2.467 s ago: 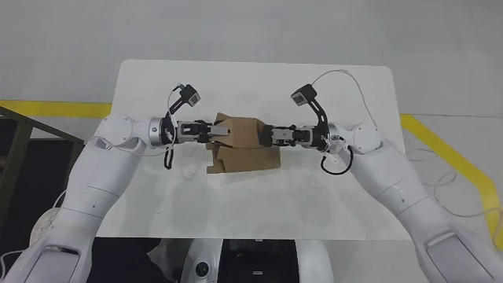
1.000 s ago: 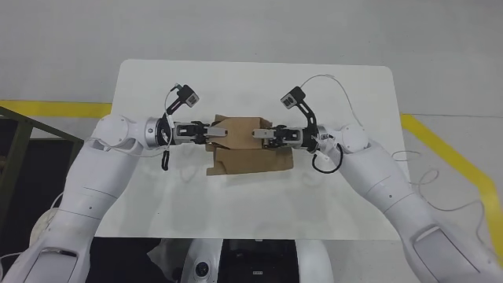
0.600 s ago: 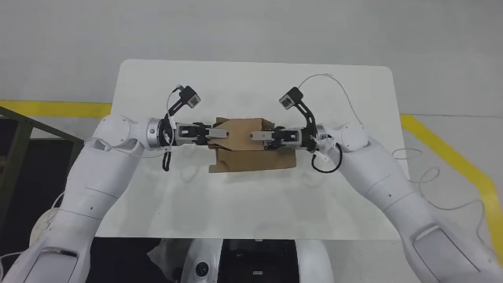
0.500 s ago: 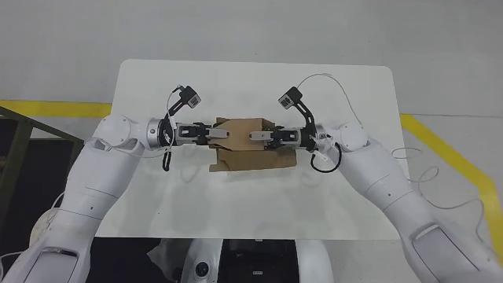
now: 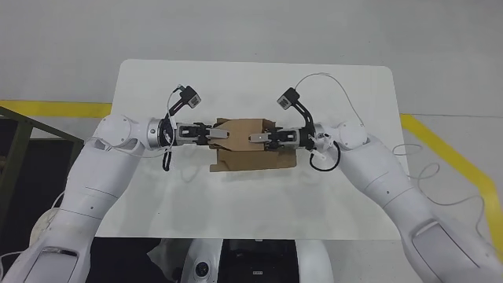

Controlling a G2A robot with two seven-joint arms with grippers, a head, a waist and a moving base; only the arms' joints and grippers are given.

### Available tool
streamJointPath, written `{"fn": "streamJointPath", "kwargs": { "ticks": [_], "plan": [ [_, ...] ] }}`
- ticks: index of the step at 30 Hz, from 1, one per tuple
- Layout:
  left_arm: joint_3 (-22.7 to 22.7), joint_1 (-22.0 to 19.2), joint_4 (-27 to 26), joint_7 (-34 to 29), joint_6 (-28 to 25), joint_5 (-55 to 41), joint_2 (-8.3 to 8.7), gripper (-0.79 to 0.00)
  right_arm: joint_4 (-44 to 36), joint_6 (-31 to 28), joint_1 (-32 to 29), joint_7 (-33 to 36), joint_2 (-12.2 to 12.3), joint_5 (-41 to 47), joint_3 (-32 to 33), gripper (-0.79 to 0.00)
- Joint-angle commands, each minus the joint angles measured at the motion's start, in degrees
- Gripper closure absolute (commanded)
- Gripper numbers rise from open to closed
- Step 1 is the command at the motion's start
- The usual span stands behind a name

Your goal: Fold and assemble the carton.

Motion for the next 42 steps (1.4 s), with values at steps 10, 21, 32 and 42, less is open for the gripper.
{"fn": "streamJointPath", "kwargs": {
  "ticks": [10,21,32,42],
  "plan": [
    [-0.84,0.64,-0.90,-0.94,-0.21,-1.22,0.22,-0.785,2.43,-0.47,1.10,-0.47,-0.42,-1.32,-1.17,0.000],
    [-1.88,1.21,-3.69,-1.60,-0.23,-3.57,0.38,-0.785,4.47,-0.78,2.16,-0.78,-1.32,-2.40,-2.61,0.000],
    [-3.24,2.01,-7.51,-1.68,0.53,-4.93,0.64,-0.785,5.64,-0.96,2.73,-0.97,-2.22,-2.46,-3.44,0.000],
    [-1.34,1.22,-9.04,1.22,0.74,0.08,0.44,-0.785,5.42,-0.97,3.01,-0.98,-2.70,-2.56,-3.74,0.000]
  ]
}}
